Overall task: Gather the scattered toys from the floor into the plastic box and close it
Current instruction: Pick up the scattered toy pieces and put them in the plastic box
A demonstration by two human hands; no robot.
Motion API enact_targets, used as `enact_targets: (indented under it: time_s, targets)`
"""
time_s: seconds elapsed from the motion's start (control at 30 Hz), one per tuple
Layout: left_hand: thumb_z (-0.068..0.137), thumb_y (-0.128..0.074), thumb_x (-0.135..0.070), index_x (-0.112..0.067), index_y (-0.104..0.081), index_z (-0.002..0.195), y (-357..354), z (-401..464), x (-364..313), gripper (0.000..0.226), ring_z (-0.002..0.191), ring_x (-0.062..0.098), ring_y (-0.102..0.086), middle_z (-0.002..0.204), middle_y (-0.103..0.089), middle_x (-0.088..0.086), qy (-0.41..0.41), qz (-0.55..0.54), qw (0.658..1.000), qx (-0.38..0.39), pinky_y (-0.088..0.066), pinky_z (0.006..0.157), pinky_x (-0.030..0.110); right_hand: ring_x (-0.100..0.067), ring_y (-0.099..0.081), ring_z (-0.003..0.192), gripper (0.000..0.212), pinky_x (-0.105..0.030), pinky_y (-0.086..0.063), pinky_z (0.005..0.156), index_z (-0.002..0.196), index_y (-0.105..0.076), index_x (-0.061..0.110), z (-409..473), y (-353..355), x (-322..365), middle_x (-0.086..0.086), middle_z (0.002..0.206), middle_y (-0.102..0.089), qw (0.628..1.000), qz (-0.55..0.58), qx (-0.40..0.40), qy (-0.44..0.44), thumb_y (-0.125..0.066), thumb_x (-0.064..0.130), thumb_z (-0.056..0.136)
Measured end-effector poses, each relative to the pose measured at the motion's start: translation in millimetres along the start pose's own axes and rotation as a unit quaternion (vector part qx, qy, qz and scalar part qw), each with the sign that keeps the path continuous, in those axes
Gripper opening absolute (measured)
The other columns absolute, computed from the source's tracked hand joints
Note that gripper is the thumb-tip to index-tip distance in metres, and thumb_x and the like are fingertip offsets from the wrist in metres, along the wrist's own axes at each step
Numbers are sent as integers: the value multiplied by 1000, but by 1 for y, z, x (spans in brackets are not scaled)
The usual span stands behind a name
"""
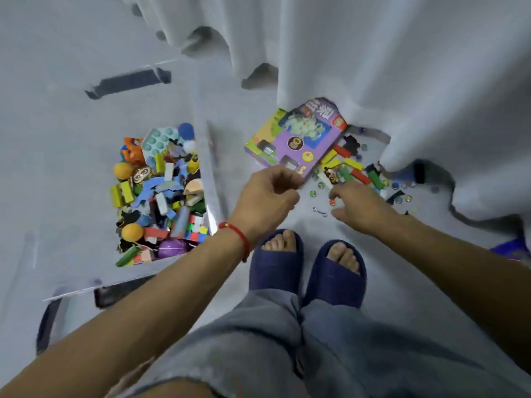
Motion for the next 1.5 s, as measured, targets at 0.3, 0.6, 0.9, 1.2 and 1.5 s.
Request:
enact_targets:
  time_s: [0.3, 0.6, 0.9, 1.2, 1.5]
  targets:
    - [81, -62, -2, -16, -64, 121, -99, 85, 103, 42, 107, 28, -58, 122, -58, 8, -86, 394, 915, 24, -52, 86, 39, -29, -50, 114, 55, -43, -52, 89, 134, -53, 15, 31, -78, -31, -9, 138, -42, 989, 42, -139, 17, -76, 28, 86]
    - [85, -73, -18, -9, -72, 104, -121, 100, 123, 21, 95, 29, -56, 105, -62, 12, -227, 425, 876, 17, -51, 79, 35, -25, -57, 86, 16, -44, -53, 71, 101, -67, 6, 31, -96, -33, -9, 102, -51, 964, 146, -216, 51, -72, 7, 86]
    - [82, -71, 0, -7, -70, 87, -129, 98, 128, 8, 75, 27, -53, 84, -60, 10, -242, 447, 860, 48, -49, 64, 38, -22, -57, 79, 9, -43, -53, 69, 98, -64, 5, 27, -91, -32, -9, 101, -52, 965, 156, -206, 33, -66, 4, 89]
    - [92, -40, -5, -5, -49, 119, -122, 81, 144, 28, 97, 26, -40, 112, -48, 12, -176, 610, 769, 80, -28, 75, 31, -20, -60, 93, 38, -26, -49, 72, 125, -59, 11, 23, -75, -40, -11, 129, -49, 954, 178, -240, 10, -65, 3, 88]
    - [71, -68, 11, -7, -49, 99, -98, 77, 141, 38, 83, 20, -39, 98, -53, 14, -126, 432, 893, 17, -38, 70, 28, -21, -53, 78, 30, -27, -44, 65, 122, -58, 17, 45, -90, -30, -15, 150, -29, 982, 105, -159, -11, -60, 4, 95]
Point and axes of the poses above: each hand's wrist, its own z-axis towards the middle knuckle, its own y-axis out of the back of the hand, x = y × z, the point moved 7 cm from there along z, towards the middle knuckle
